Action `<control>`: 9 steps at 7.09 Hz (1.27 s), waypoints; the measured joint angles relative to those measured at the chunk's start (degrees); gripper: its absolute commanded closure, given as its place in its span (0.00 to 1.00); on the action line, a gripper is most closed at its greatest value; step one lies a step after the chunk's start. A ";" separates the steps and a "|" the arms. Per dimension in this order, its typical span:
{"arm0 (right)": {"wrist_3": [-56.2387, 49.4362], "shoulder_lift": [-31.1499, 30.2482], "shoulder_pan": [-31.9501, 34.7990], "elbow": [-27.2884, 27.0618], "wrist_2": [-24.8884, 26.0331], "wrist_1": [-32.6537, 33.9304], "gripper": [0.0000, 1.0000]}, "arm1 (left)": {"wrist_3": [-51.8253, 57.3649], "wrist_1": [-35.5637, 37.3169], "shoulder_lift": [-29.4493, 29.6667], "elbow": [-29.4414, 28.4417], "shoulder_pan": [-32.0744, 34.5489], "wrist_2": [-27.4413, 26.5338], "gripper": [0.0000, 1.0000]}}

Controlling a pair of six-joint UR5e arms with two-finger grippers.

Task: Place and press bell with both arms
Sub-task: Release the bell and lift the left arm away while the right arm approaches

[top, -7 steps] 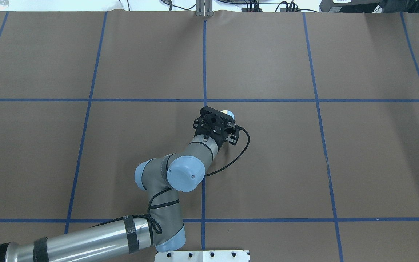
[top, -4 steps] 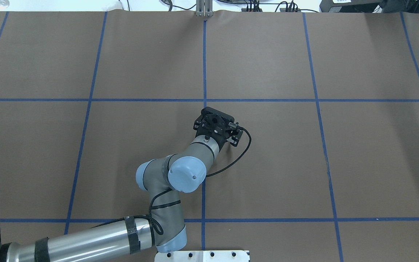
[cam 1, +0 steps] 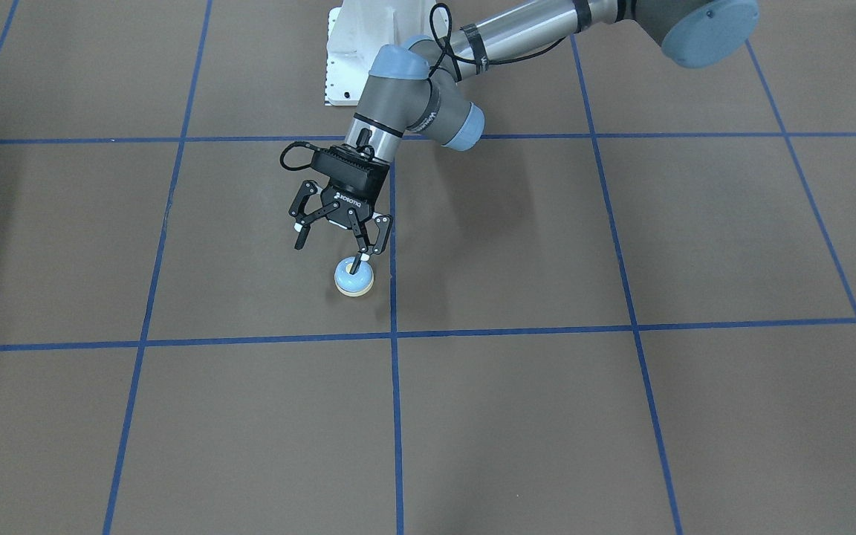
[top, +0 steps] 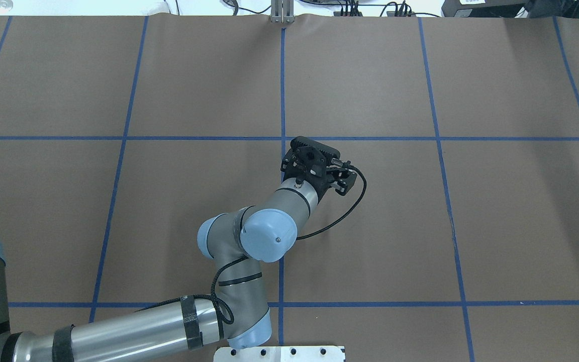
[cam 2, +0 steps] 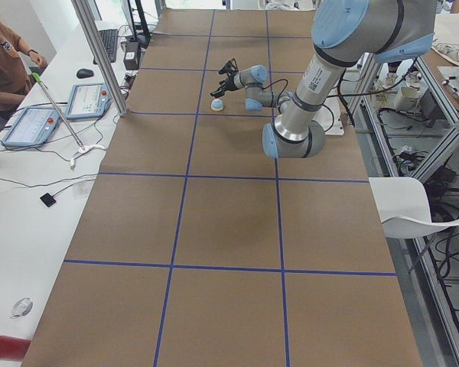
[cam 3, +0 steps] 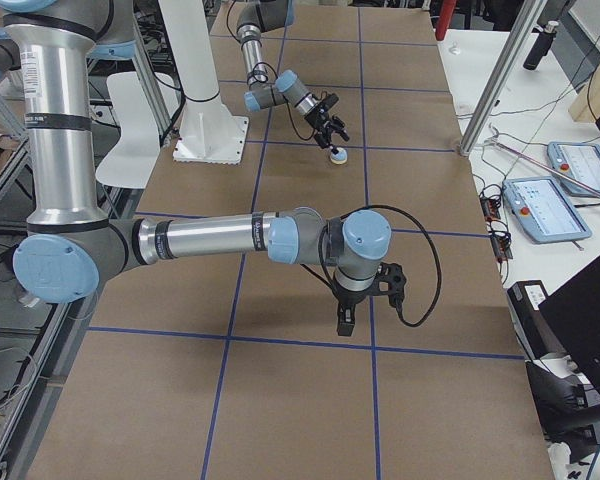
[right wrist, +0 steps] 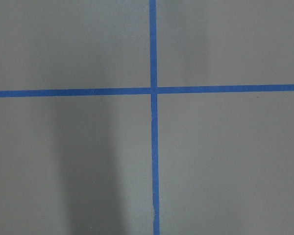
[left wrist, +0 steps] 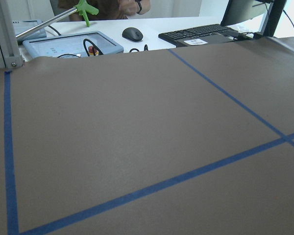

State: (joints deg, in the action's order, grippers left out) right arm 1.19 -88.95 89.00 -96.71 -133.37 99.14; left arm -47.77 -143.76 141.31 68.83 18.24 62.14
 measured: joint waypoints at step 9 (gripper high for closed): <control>31.23 18.64 -23.20 -3.56 -0.79 -1.85 0.00 | 0.16 14.73 -12.97 8.05 28.59 40.92 0.01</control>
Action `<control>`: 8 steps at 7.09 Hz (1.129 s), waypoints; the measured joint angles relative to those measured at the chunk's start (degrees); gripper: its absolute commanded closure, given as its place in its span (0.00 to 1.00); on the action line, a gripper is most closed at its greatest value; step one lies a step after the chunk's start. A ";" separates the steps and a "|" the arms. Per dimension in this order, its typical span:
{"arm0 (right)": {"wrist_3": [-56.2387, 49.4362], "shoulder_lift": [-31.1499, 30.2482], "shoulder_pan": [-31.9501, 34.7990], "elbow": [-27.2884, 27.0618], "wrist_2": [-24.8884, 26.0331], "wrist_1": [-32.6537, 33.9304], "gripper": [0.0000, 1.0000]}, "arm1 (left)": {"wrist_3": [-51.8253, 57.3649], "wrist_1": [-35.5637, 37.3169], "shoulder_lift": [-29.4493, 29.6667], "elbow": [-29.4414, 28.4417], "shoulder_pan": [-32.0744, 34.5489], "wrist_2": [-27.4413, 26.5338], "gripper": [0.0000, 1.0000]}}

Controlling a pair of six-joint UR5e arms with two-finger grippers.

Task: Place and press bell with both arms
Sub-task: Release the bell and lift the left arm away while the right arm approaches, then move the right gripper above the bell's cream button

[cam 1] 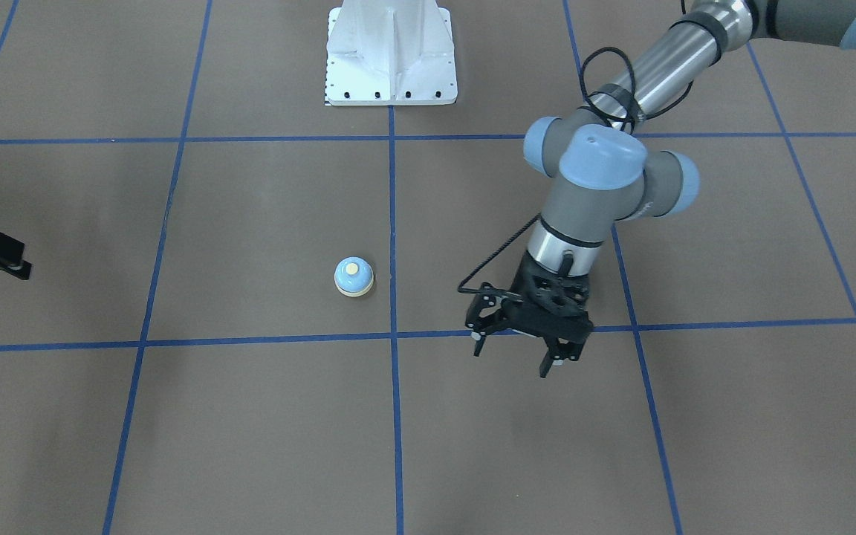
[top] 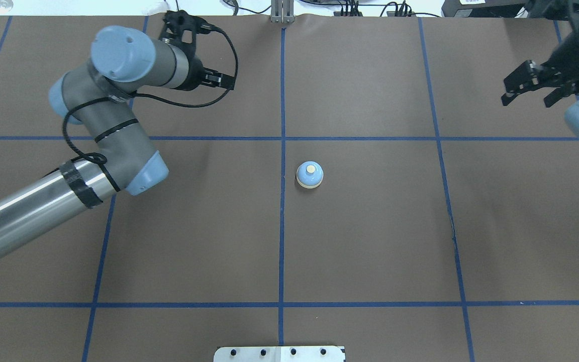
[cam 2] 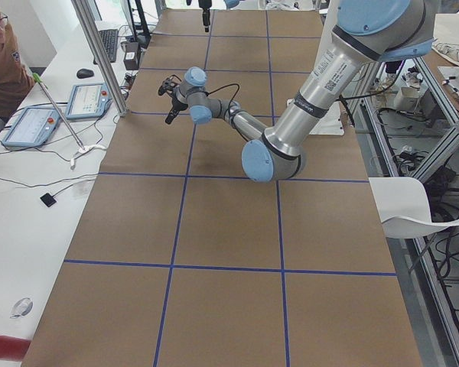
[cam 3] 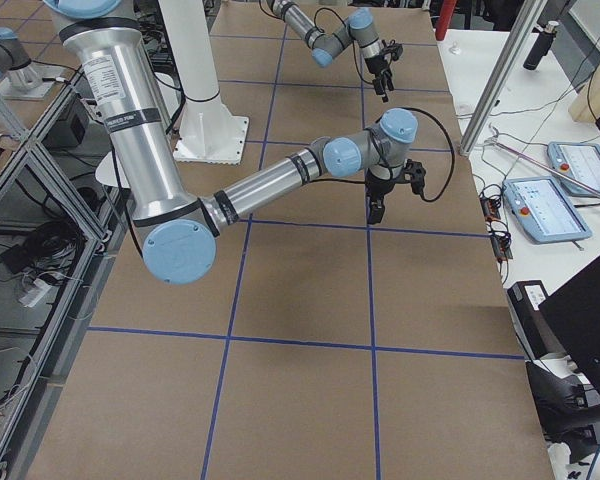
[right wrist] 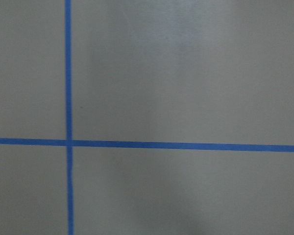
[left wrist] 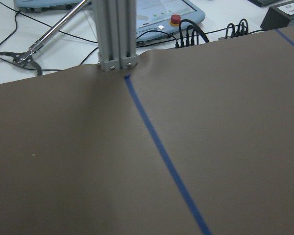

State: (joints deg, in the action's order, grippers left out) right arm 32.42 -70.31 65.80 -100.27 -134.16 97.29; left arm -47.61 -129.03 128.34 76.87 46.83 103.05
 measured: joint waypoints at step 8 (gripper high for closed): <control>36.04 19.67 -25.40 4.05 17.64 -0.26 0.15 | 12.89 -0.17 -16.54 5.97 17.07 16.46 0.01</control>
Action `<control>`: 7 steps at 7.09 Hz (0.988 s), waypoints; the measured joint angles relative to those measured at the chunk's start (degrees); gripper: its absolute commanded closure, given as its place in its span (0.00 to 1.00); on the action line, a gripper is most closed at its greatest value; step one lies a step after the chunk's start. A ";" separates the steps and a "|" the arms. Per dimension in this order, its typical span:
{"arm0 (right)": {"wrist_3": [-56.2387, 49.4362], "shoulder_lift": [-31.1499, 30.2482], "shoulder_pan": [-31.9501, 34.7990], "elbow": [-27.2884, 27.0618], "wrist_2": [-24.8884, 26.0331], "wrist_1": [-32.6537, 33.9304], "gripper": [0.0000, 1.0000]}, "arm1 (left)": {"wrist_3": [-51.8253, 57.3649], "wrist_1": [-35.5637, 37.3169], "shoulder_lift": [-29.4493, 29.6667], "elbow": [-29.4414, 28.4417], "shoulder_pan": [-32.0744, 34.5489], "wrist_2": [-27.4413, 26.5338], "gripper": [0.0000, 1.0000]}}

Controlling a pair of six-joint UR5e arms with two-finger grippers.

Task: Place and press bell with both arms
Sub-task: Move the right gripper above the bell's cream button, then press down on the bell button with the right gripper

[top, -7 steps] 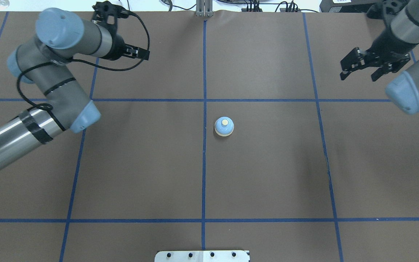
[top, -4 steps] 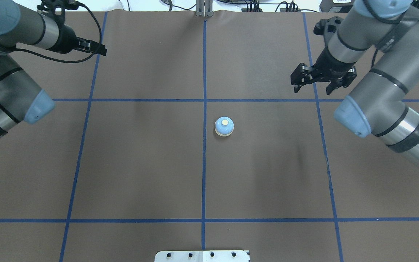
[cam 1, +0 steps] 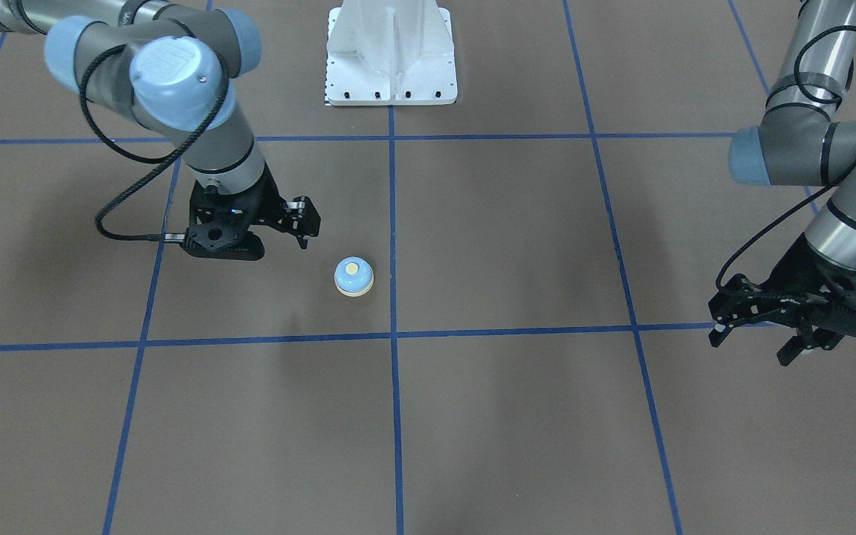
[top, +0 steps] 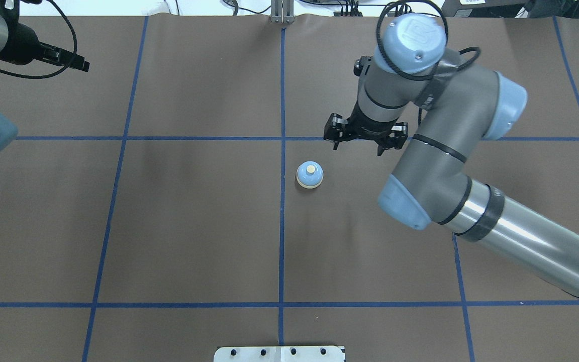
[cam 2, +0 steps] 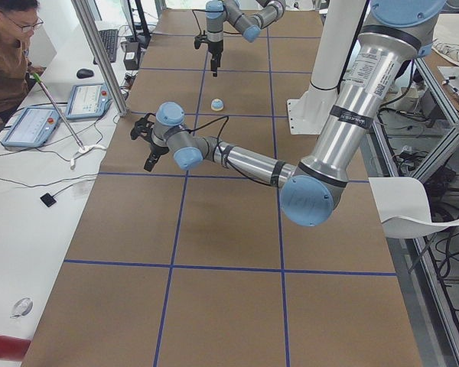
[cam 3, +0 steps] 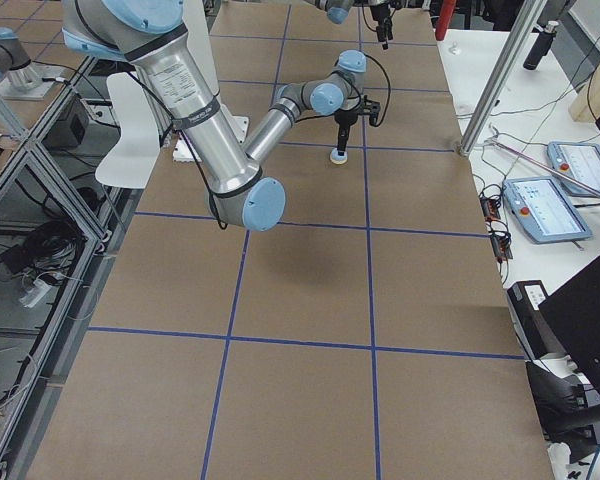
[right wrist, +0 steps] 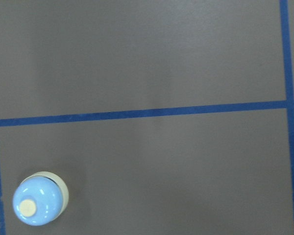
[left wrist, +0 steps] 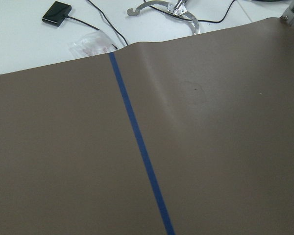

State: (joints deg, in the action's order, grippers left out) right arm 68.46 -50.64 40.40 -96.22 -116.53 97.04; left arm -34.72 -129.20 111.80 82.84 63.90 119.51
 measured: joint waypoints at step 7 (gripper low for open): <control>5.26 9.15 -4.43 14.58 3.32 -5.58 1.00 | 0.27 -0.40 -0.19 -0.31 0.09 0.02 0.01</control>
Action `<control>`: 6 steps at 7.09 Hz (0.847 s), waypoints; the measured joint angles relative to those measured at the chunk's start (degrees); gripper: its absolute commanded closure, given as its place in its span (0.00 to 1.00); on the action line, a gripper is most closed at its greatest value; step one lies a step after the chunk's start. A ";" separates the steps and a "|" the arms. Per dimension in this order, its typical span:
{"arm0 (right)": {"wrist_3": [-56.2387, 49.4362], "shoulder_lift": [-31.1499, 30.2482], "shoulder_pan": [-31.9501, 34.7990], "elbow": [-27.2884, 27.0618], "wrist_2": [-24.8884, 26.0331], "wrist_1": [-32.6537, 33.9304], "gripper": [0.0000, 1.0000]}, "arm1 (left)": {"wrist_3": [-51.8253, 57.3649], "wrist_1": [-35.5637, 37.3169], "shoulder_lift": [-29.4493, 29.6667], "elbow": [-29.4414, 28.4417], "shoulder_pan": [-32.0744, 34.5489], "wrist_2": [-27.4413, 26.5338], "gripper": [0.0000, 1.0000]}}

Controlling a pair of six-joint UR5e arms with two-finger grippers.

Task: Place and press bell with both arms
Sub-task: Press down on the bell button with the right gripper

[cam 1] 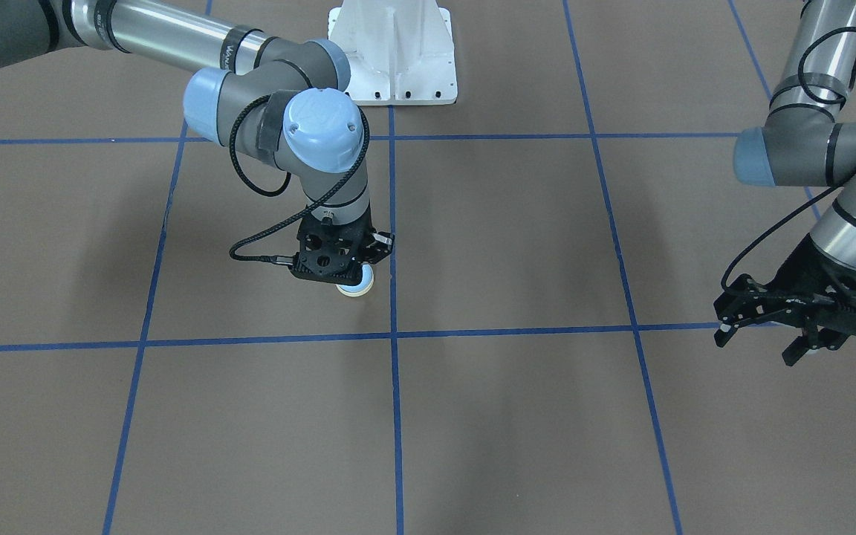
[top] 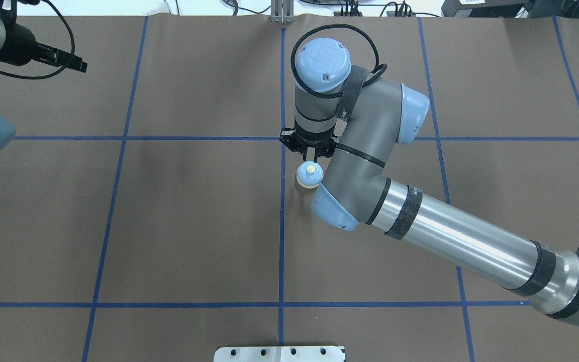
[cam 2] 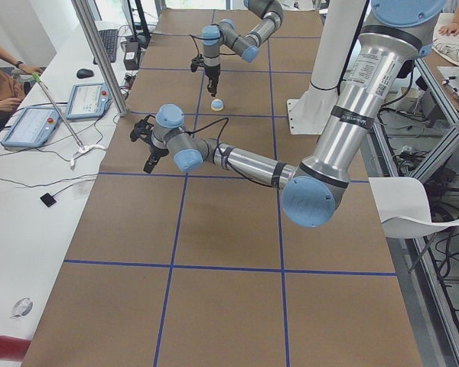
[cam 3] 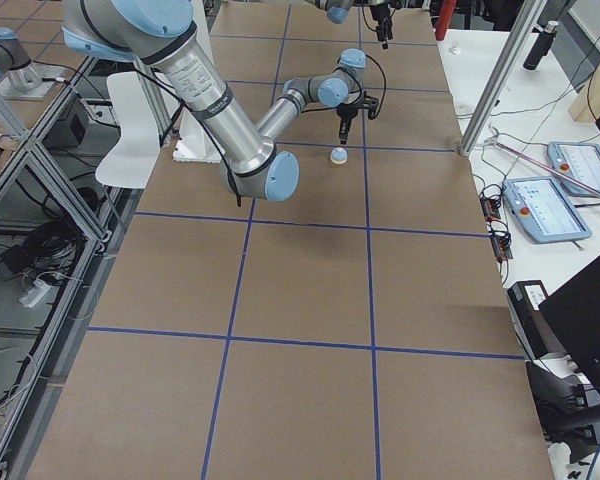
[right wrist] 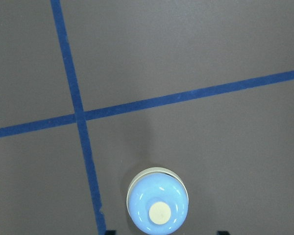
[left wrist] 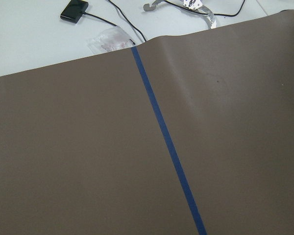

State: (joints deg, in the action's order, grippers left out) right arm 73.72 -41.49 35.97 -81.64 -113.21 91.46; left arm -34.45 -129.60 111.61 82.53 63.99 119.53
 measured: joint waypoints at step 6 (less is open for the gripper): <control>-0.13 -0.69 -1.05 2.61 0.06 -1.68 1.00 | -0.08 -0.04 0.08 0.00 0.00 0.00 0.01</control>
State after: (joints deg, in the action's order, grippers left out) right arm 73.59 -42.18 34.92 -79.03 -113.15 89.78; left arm -34.54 -129.64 111.69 82.53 63.98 119.53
